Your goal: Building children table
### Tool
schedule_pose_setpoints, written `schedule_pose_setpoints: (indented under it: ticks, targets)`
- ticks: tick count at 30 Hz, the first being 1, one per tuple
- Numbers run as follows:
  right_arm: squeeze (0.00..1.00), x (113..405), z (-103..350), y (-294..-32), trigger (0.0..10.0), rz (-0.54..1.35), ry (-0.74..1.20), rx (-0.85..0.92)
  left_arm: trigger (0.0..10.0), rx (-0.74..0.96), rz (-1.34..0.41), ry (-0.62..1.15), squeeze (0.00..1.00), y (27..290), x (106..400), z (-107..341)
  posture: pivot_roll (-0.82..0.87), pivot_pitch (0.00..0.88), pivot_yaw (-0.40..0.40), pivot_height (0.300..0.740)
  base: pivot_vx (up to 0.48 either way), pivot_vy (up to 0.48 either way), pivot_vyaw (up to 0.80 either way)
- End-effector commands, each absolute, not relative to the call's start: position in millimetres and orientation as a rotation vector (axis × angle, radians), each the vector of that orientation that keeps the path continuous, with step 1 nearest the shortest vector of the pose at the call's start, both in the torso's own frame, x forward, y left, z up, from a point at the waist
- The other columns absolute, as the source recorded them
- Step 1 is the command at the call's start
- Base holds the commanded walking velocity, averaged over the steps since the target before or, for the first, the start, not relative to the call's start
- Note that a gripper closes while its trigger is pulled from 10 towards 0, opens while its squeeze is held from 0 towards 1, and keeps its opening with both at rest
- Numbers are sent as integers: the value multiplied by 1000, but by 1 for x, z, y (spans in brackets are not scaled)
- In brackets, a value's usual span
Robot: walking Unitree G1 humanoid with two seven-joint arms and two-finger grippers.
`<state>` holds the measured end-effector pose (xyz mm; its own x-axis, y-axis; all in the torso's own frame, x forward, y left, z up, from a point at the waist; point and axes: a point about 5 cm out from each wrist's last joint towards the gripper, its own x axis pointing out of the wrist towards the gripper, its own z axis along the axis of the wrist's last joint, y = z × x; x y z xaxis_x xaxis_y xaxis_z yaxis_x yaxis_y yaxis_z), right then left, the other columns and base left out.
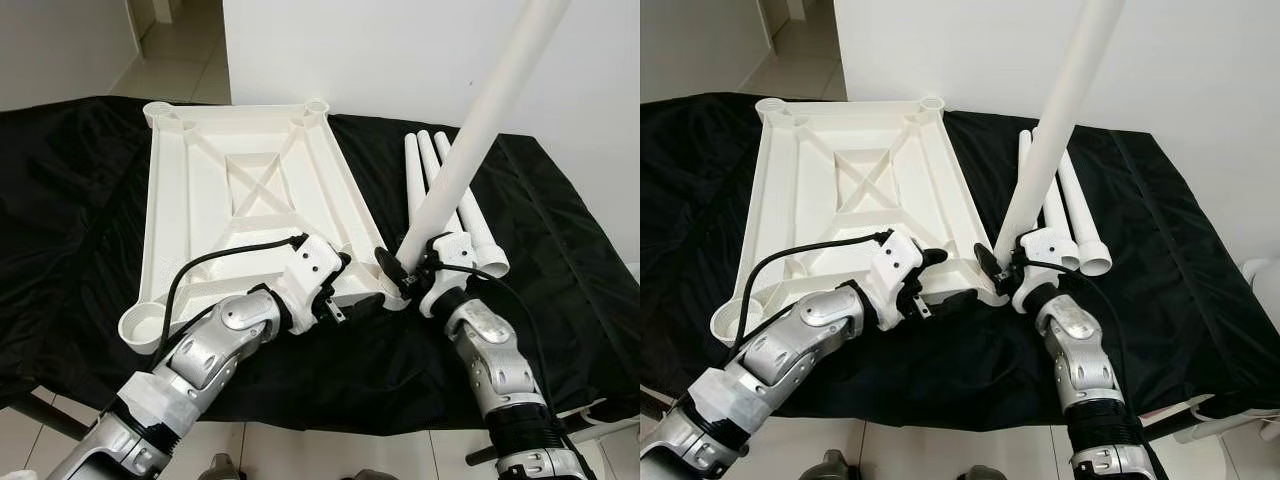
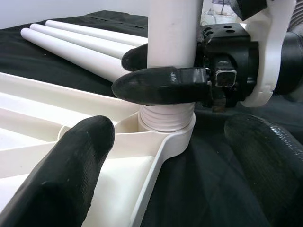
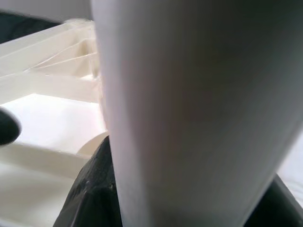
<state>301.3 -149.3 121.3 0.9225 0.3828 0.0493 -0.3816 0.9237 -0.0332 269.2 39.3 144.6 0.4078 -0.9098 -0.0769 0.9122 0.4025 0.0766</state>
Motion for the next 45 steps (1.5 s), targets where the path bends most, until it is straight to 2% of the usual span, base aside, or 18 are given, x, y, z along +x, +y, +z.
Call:
schedule_pose_setpoints:
  ticks: [1,8,13,21,22,28,35,36,37,38,45]
  targets:
    - [0,300,110,-146,10000,304,9,-20,10000,141,-1246,14,0,37,268,145,28,0,-62,740,0,0,0]
    - [0,296,110,-134,10000,119,12,56,10000,146,-1158,-19,0,38,278,146,25,0,-68,740,0,0,0]
    - [0,290,110,-127,10000,-23,13,71,10000,119,-1016,-63,0,43,293,153,28,0,-74,740,0,0,0]
    - [4,286,112,-120,10000,-31,7,79,10000,122,-954,-52,0,47,301,152,33,0,-77,740,0,0,0]
    - [1000,285,113,-119,10000,-16,-4,88,10000,137,-938,-50,0,49,303,151,33,0,-77,740,0,0,0]
    - [1000,282,116,-119,10000,0,-33,92,10000,161,-908,-36,0,52,308,149,34,0,-78,740,0,0,0]
    - [1000,266,117,-126,10000,29,-75,68,10000,234,-889,-8,0,57,311,144,37,0,-78,740,0,0,0]
    - [867,262,116,-127,10000,43,-78,60,10000,247,-891,-2,0,57,311,142,36,0,-78,740,0,0,0]
    - [867,262,116,-127,10000,43,-78,60,10000,247,-891,-2,0,57,311,142,36,0,-78,740,0,0,0]
    - [0,257,116,-128,10000,49,-83,56,10000,259,-890,4,0,58,311,142,34,0,-77,740,0,0,0]
    - [0,240,113,-141,10000,58,-87,48,10000,335,-847,67,0,70,316,132,26,0,-73,740,0,0,0]
